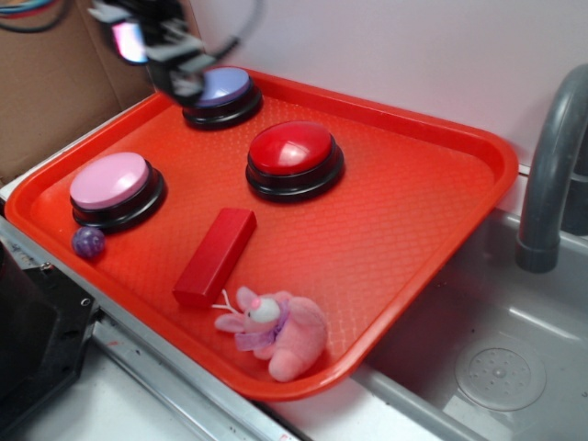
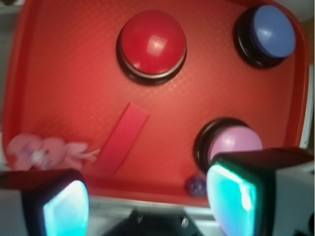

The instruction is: Push the red button.

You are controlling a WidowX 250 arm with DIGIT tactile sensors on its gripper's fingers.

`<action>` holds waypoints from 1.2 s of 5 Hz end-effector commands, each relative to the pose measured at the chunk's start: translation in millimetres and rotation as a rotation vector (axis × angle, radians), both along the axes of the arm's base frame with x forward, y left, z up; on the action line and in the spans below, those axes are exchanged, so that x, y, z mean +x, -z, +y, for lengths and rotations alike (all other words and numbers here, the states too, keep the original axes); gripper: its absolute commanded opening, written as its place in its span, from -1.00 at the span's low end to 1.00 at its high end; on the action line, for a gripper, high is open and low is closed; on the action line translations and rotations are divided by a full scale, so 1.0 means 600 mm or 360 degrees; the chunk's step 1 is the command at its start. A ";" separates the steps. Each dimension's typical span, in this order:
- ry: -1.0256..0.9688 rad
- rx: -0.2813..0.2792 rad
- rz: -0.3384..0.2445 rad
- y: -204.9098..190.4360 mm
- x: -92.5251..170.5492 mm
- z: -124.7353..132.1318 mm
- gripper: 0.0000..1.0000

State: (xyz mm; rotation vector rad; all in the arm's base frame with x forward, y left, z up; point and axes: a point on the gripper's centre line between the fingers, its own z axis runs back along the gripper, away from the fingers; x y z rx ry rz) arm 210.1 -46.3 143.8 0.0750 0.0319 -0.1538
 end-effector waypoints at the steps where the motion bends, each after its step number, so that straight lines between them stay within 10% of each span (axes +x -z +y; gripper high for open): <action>1: 0.0007 0.0067 -0.0101 0.061 0.080 0.020 1.00; 6: -0.0234 0.0057 -0.0223 0.158 0.094 0.082 1.00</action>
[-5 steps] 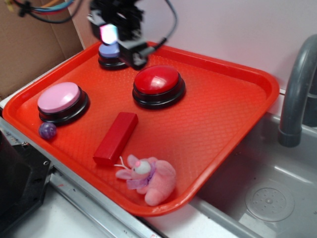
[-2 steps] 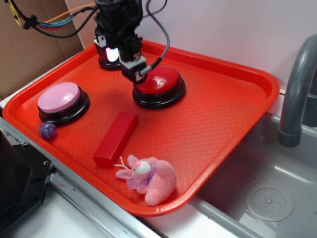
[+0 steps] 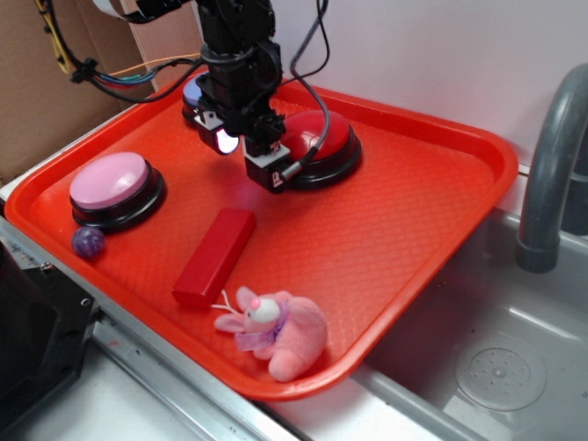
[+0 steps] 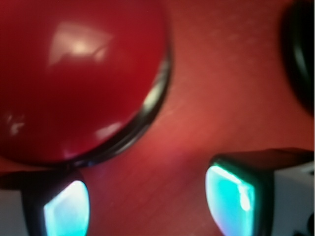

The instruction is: Push the red button.

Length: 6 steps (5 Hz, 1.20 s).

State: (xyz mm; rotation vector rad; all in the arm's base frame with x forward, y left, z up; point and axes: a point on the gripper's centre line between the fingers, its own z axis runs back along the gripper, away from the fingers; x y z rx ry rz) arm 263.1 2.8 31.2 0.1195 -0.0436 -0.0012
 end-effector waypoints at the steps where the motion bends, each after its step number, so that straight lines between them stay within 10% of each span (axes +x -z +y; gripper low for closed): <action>1: 0.0088 -0.0104 -0.0094 -0.106 -0.015 -0.007 1.00; 6: -0.0008 -0.0112 0.0000 -0.233 -0.131 0.024 1.00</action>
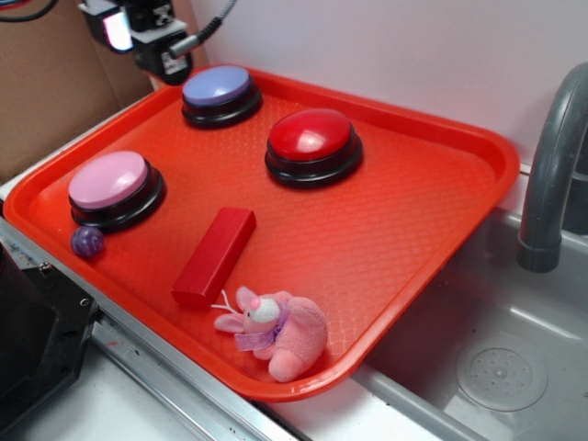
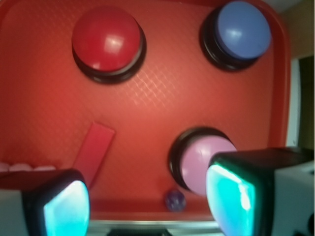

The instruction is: Push the red button.

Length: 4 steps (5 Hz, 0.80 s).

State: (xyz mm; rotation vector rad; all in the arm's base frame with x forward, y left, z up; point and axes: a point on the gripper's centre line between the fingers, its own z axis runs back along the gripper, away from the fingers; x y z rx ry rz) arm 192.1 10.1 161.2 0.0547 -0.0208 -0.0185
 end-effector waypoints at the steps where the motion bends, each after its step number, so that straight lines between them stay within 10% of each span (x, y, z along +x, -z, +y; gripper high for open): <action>1: -0.0067 -0.0001 -0.0010 -0.030 -0.035 0.013 1.00; 4: -0.0137 0.0043 0.0006 -0.058 -0.107 -0.008 1.00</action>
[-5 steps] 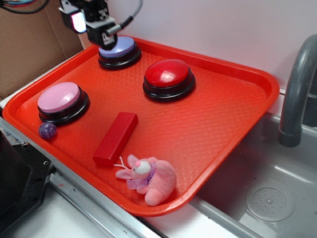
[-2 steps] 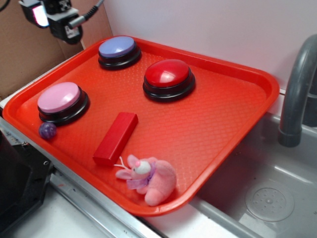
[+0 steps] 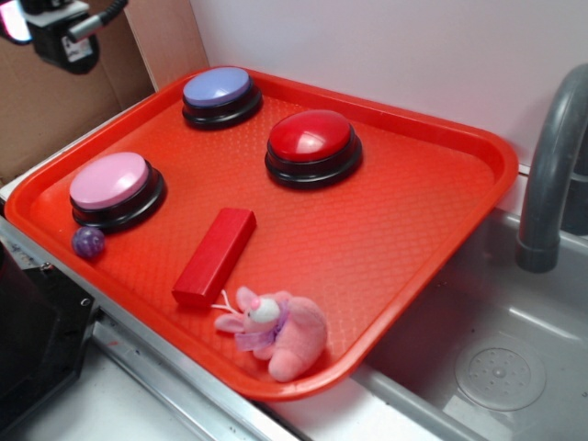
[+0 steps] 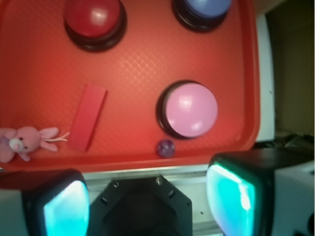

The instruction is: Push the red button.

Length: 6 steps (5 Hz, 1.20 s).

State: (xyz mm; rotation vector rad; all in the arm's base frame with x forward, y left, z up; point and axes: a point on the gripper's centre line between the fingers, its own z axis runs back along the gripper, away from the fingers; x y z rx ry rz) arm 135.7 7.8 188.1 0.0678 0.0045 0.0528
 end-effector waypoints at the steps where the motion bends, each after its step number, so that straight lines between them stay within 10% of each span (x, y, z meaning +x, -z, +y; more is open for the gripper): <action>1: -0.0010 0.0045 -0.0012 -0.003 -0.006 -0.007 1.00; 3: 0.0130 0.0171 0.0013 -0.004 0.091 -0.044 1.00; 6: 0.0245 0.0138 -0.0013 0.020 0.102 -0.058 1.00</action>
